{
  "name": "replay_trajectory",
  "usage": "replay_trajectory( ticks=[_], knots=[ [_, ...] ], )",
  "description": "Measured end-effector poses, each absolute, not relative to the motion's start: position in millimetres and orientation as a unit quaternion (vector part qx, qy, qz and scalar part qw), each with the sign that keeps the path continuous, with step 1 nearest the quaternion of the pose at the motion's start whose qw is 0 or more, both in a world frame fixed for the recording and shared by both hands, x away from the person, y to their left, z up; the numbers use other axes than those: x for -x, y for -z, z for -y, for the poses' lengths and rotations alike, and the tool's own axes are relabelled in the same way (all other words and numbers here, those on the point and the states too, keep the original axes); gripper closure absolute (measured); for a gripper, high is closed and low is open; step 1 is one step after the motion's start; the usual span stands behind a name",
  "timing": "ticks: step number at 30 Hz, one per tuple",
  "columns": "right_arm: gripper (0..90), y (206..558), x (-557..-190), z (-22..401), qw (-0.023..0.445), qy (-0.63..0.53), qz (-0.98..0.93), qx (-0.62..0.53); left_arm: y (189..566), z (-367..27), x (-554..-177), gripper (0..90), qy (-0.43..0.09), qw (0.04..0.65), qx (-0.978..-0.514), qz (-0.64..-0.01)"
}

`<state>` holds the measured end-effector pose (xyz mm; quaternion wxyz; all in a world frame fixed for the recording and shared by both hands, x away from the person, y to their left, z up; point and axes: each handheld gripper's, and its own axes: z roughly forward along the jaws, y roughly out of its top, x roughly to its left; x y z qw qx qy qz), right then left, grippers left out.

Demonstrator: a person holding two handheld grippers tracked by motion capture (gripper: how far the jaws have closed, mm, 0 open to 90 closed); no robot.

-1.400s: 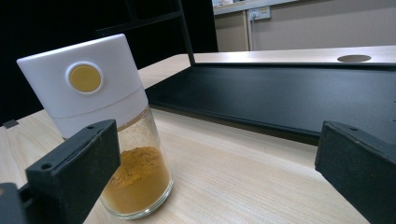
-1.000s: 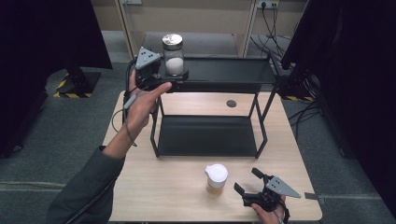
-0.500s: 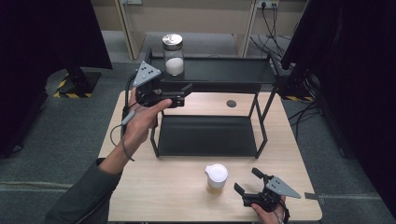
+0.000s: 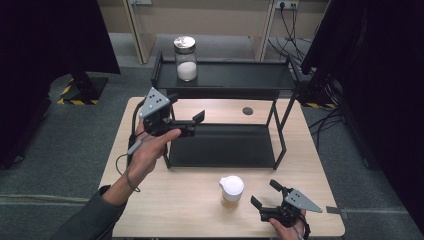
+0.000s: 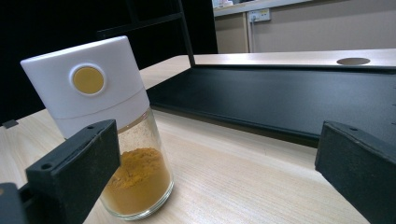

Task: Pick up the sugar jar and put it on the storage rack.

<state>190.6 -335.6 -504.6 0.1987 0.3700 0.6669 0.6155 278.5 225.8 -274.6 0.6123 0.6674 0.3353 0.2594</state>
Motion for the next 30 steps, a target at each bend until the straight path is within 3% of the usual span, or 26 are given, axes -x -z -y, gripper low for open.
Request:
replay_trajectory(
  ticks=[30],
  knots=[
    [0.4,505,-191,335,0.198,-0.618,-0.666,-0.368,363,-228,-261,0.6,-0.203,0.619,-0.689,-0.318]
  ],
)
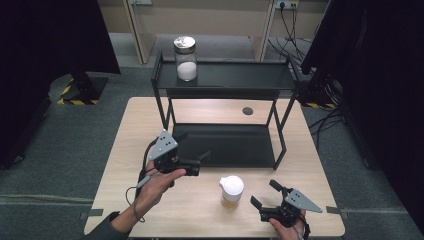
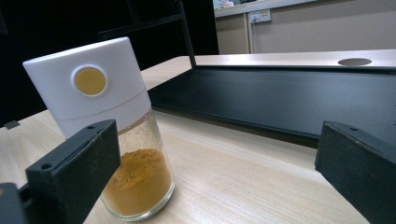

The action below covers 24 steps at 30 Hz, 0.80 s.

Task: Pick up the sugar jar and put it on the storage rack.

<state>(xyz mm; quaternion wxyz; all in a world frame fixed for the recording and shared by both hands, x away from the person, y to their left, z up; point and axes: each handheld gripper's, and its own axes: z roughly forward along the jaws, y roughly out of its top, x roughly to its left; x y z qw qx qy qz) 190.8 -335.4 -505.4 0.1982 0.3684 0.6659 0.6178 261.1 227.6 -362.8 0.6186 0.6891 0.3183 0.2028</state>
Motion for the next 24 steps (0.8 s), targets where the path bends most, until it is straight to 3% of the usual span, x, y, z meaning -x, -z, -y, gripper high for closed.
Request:
replay_trajectory(
  ticks=[24],
  knots=[
    [0.4,506,-191,335,0.198,-0.617,-0.667,-0.367,421,-238,-247,0.6,-0.193,0.607,-0.701,-0.321]
  ],
)
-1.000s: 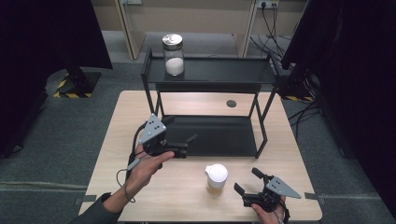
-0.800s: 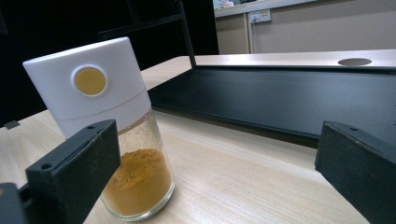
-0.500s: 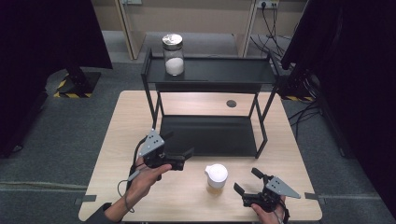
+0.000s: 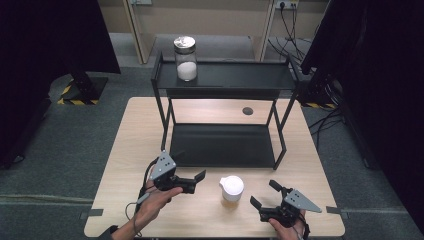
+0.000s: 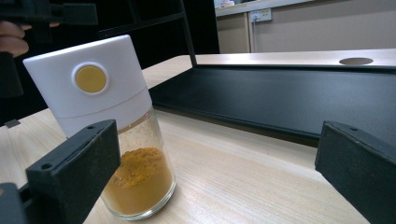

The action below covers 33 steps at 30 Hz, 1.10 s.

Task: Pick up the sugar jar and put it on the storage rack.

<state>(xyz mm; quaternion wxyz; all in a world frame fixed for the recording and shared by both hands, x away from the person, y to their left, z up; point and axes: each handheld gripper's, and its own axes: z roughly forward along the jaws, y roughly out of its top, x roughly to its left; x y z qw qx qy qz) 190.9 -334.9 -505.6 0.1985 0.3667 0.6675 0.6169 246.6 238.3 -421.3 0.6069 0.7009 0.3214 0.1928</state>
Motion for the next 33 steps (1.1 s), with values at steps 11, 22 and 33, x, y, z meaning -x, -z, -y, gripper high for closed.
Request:
replay_trajectory(
  ticks=[11,22,33],
  knots=[
    [0.4,505,-191,335,0.199,-0.617,-0.668,-0.366,442,-239,-234,0.8,-0.204,0.605,-0.703,-0.314],
    [0.4,505,-191,335,0.200,-0.619,-0.668,-0.362,466,-241,-226,0.9,-0.202,0.601,-0.703,-0.321],
    [0.4,503,-189,336,0.204,-0.620,-0.667,-0.358,482,-248,-222,0.9,-0.198,0.609,-0.695,-0.326]
  ],
)
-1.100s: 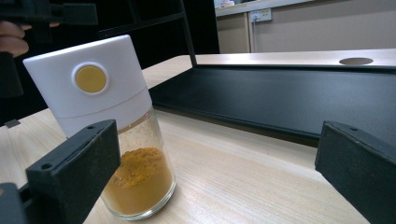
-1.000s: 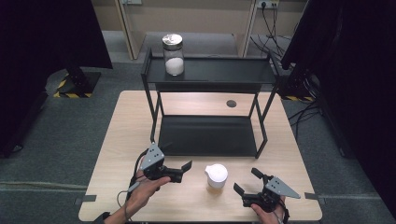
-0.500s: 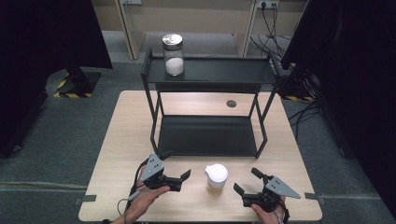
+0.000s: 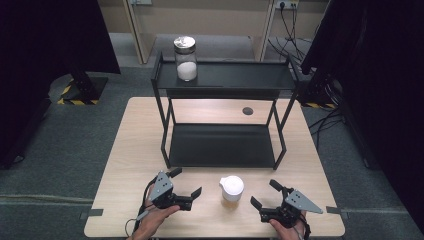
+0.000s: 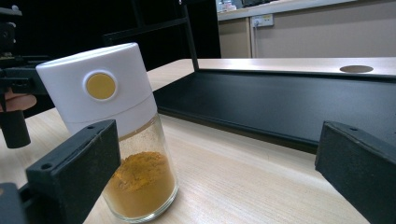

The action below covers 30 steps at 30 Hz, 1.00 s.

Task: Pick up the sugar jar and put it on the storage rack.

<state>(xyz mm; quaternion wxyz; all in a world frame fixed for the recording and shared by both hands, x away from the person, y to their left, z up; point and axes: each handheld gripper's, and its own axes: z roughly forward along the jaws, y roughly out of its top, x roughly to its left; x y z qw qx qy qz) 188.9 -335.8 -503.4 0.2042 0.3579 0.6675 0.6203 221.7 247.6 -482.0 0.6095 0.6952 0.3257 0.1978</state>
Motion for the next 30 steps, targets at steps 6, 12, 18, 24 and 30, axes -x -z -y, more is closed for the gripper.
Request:
replay_trajectory(
  ticks=[6,12,18,24,30],
  knots=[
    [0.4,503,-188,335,0.209,-0.619,-0.670,-0.353,487,-248,-221,0.9,-0.200,0.605,-0.699,-0.326],
    [0.4,503,-187,336,0.209,-0.622,-0.669,-0.351,492,-248,-220,0.9,-0.201,0.608,-0.696,-0.324],
    [0.4,503,-186,337,0.210,-0.622,-0.668,-0.350,493,-246,-217,0.9,-0.205,0.608,-0.698,-0.318],
    [0.4,502,-185,336,0.211,-0.621,-0.669,-0.349,494,-246,-216,0.9,-0.201,0.605,-0.702,-0.318],
    [0.4,502,-186,336,0.211,-0.620,-0.669,-0.350,495,-246,-215,0.9,-0.200,0.603,-0.703,-0.320]
  ],
)
